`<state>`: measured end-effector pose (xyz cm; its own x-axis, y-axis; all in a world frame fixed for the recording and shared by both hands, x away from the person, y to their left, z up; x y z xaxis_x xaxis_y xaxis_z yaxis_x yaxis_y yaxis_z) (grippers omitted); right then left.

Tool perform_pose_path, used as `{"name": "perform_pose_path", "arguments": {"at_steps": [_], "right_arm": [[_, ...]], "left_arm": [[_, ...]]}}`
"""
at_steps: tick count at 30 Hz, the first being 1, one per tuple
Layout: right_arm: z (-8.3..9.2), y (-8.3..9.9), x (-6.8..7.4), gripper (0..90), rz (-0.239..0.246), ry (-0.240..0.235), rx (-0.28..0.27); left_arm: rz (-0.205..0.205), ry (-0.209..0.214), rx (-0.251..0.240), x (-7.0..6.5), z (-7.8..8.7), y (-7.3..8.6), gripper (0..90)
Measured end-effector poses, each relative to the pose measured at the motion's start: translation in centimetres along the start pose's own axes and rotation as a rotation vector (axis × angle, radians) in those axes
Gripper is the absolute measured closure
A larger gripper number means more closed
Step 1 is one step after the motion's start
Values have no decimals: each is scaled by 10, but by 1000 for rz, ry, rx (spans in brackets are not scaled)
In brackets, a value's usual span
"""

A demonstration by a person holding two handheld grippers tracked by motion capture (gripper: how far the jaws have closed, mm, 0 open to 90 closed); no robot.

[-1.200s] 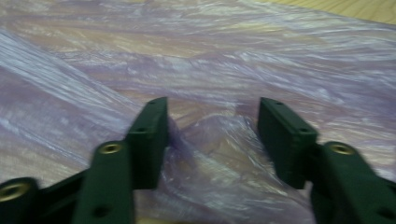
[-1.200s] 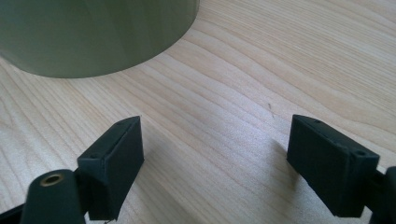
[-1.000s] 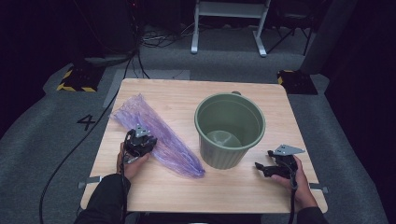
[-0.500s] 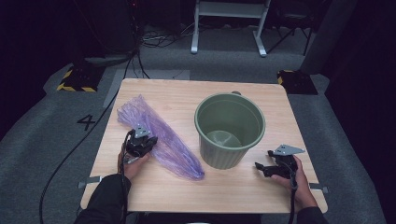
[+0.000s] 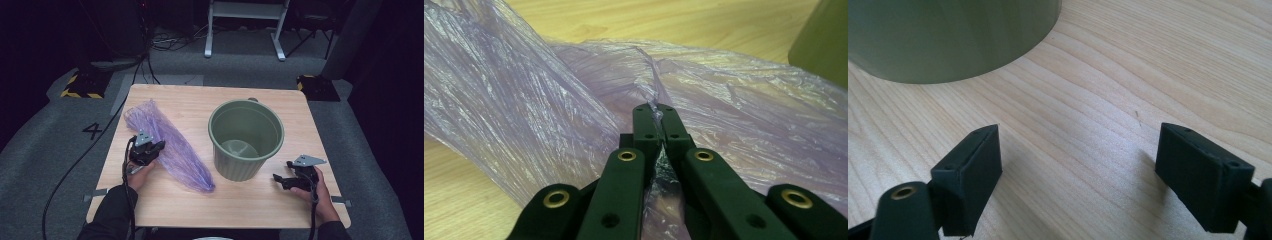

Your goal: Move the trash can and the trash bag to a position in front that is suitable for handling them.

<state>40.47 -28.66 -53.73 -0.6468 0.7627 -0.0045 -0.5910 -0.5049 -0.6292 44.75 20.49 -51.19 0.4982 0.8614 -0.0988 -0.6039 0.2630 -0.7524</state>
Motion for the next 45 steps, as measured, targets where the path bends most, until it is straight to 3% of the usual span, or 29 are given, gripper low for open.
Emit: {"name": "perform_pose_path", "arguments": {"at_steps": [16, 24, 45], "right_arm": [[0, 0, 0, 184, 0, 0, 0], [0, 0, 0, 184, -3, 2, 0], [0, 0, 0, 184, -3, 2, 0]], "left_arm": [[3, -1, -46, 4, 9, -5, 889], [30, -2, -85, 9, 19, -7, 890], [40, 17, -148, 7, 32, -21, 891]]}}
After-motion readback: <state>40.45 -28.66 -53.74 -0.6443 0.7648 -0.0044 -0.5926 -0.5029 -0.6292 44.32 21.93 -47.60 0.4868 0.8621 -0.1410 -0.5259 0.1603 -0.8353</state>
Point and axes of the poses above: each handheld gripper's, and its own axes: z roughly backward along the jaws, y roughly out of its underside, x roughly to its left, the point moved 5 cm from there along -z, roughly forward along the jaws, and after that the axes turned 9 degrees about x, right-handed, at the moved point
